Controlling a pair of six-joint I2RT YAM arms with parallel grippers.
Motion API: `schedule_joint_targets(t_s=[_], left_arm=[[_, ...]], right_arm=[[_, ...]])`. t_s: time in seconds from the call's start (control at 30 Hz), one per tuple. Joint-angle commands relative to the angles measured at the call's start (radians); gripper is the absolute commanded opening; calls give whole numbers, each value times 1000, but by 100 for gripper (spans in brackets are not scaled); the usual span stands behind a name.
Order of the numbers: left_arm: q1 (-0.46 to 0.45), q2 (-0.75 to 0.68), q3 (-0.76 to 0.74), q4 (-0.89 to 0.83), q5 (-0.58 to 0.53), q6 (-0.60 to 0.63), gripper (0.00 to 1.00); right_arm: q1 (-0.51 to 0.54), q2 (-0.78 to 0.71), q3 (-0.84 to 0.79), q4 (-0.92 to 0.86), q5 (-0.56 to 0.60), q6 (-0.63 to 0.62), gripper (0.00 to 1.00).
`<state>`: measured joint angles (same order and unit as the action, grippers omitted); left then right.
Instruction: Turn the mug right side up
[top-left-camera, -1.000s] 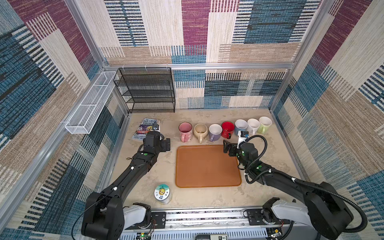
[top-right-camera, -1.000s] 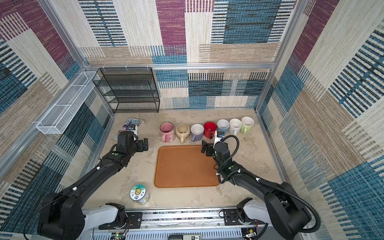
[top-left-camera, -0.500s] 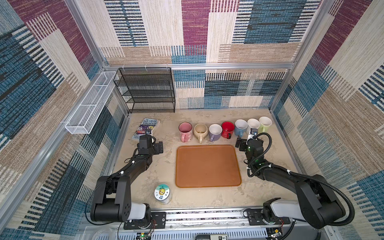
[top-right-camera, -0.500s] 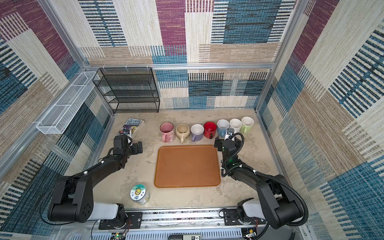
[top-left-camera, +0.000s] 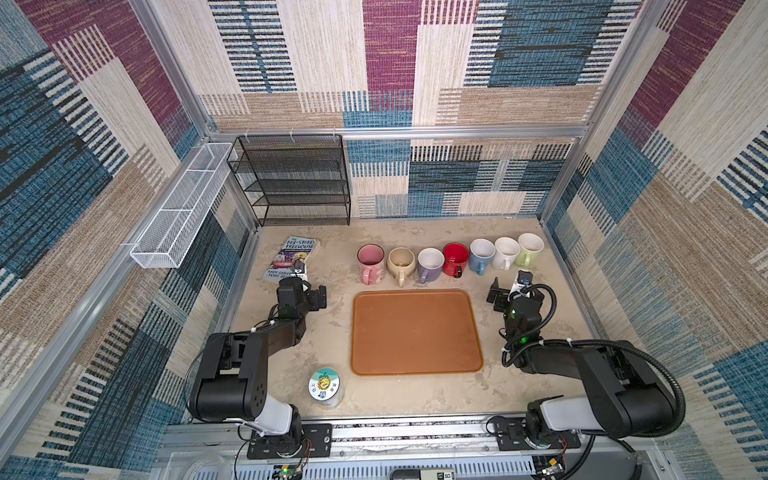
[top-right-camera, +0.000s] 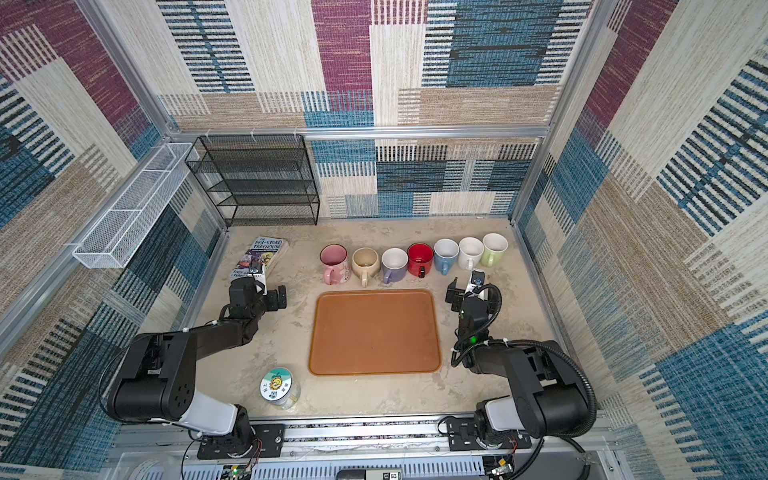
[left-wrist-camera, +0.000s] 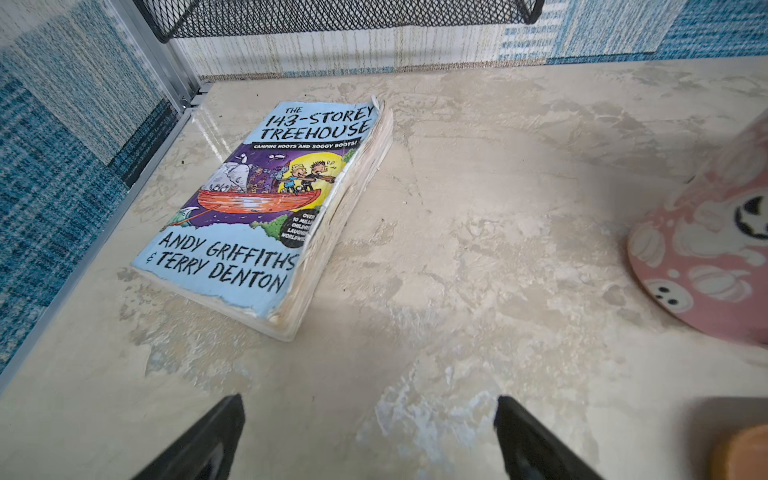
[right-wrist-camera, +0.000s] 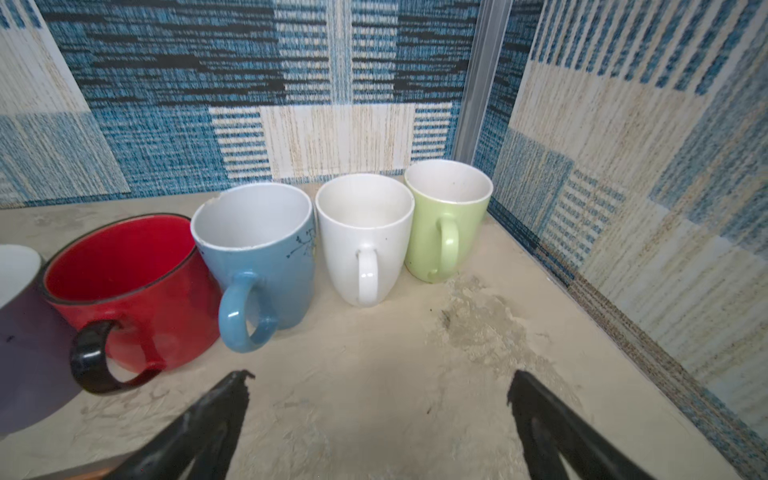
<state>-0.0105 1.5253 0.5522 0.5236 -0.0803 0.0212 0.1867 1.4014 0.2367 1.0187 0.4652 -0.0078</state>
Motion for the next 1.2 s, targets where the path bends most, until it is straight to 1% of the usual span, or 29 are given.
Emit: schedule_joint_targets(t_s=[0.0,0.07,0.13,0.2,0.23,0.27,0.33,0.37,0.4,0.43,0.5,0.53,0.57,0.6,0.67,0.7,0.73,0.77,0.8,1.17], left_arm=[[16,-8,-32,100,45,-1,99],[20,-11,-86,208,48,-4,99],[16,-4,-133,294,60,4,99],[15,-3,-140,304,74,10,99],[15,-1,-137,300,76,11,99],[15,1,-136,301,77,13,99],[15,0,-145,315,79,16,99],[14,0,-154,329,86,19,99],[12,6,-167,363,89,25,99],[11,5,-166,358,91,25,99],[12,10,-140,311,98,28,99],[15,15,-126,290,103,23,99],[24,16,-113,269,117,17,99],[35,19,-107,262,136,9,99],[45,20,-104,259,150,4,99],[46,21,-104,259,150,4,99],[47,21,-103,259,151,3,99],[46,20,-104,260,150,3,99],[47,20,-105,261,150,3,99],[47,18,-109,268,146,2,99]], right_arm=[[-10,6,-62,247,34,-43,100],[-12,27,-119,391,31,-58,100],[-14,49,-149,459,22,-53,100],[-15,76,-191,573,-3,-72,100],[-14,71,-210,594,-26,-72,100],[-17,72,-228,619,-35,-68,98],[-25,98,-266,723,-63,-72,95],[-29,103,-275,741,-104,-78,95],[-39,112,-276,744,-169,-89,93],[-47,131,-268,742,-220,-101,93],[-57,190,-252,757,-258,-106,94],[-60,211,-248,797,-252,-106,94],[-59,192,-242,766,-251,-103,95],[-66,157,-222,678,-253,-91,95],[-89,149,-141,527,-260,-69,96],[-102,142,-85,379,-263,-49,100],[-142,140,-52,318,-312,-17,100],[-166,138,-33,281,-329,11,100],[-174,134,-39,288,-342,13,100],[-174,133,-42,294,-341,11,100]])
